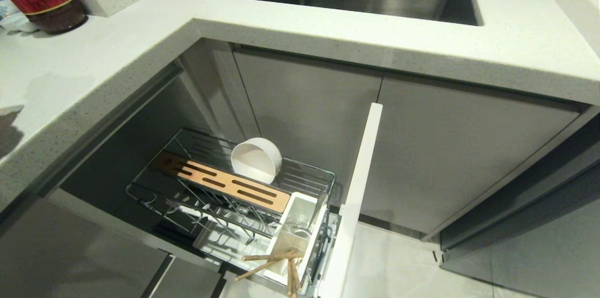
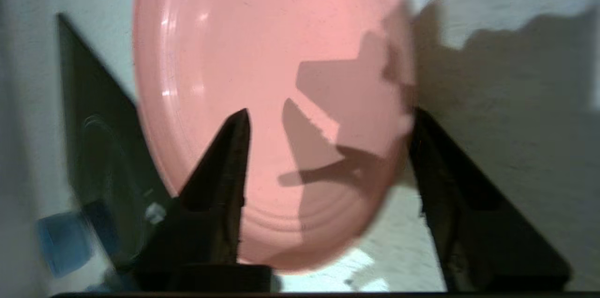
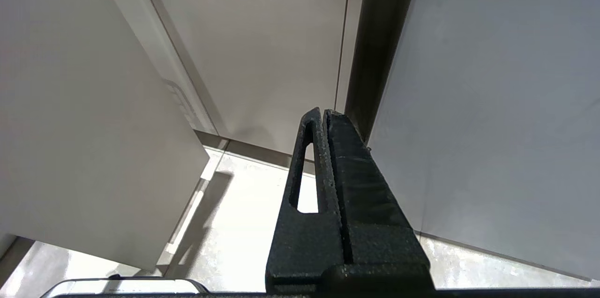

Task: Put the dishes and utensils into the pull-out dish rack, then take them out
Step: Take the bowl out of the cupboard

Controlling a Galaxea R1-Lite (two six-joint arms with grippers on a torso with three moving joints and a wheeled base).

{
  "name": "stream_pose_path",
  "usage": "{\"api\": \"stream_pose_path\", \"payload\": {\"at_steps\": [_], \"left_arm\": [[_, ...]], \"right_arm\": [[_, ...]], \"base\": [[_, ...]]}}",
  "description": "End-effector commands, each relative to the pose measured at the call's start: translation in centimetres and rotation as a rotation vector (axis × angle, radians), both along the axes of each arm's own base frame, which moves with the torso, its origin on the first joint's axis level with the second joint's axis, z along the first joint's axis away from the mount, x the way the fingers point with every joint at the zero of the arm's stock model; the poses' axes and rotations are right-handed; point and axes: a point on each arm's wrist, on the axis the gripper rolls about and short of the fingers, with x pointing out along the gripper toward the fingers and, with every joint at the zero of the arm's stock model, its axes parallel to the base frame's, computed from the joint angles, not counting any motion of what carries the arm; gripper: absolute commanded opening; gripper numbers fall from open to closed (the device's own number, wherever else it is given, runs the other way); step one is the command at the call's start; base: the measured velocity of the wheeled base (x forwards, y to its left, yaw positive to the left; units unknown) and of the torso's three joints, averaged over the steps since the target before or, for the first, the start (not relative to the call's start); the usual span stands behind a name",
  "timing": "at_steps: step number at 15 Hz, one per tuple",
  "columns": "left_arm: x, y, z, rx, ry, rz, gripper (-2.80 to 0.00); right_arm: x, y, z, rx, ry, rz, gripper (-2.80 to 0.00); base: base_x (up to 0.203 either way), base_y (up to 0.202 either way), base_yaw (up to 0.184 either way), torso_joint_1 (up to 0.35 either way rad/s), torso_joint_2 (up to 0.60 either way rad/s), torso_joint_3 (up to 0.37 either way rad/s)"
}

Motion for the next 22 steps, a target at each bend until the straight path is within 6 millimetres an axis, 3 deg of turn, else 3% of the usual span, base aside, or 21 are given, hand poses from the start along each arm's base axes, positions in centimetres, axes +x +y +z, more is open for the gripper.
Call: {"api": "stream_pose_path", "payload": {"at_steps": [1,7,8,11,14,20,22], "left_arm": [[-2.1,-0.6,1.1,-0.048,-0.096,-0.049,0.0],[-9.0,-1.9,3.3,-0.352,-0.424,-0.311,0.0],[-9.9,-2.0,3.7,-0.407,-0.485,-0.381,-2.8],[-10.2,-2.3,5.5,-0.547,-0.693,-0.506,-2.8],[-8.7,-3.0,5.9,-0.791,-0.766,-0.542,-2.8],[-0.7,-6.6,2.9,-1.143,-0.539,-0.412,-2.8],[1.4,-7.8,1.5,-1.178,-0.464,-0.367,-2.8]], "right_arm": [[0.2,0.0,-0.7,0.0,0.027,0.0,-2.8],[0.2,0.0,-0.7,0.0,0.027,0.001,-2.8],[0.2,0.0,-0.7,0.0,0.026,0.001,-2.8],[0.2,0.0,-0.8,0.0,0.028,0.001,-2.8],[0.2,0.0,-0.7,0.0,0.026,0.0,-2.8],[0.2,0.0,-0.7,0.0,0.027,0.0,-2.8],[0.2,0.0,-0.7,0.0,0.026,0.0,-2.8]], "base": [[0.0,0.0,0.0,0.0,0.0,0.0],[0.0,0.0,0.0,0.0,0.0,0.0],[0.0,0.0,0.0,0.0,0.0,0.0],[0.0,0.0,0.0,0.0,0.0,0.0],[0.0,0.0,0.0,0.0,0.0,0.0],[0.0,0.0,0.0,0.0,0.0,0.0],[0.0,0.0,0.0,0.0,0.0,0.0]]}}
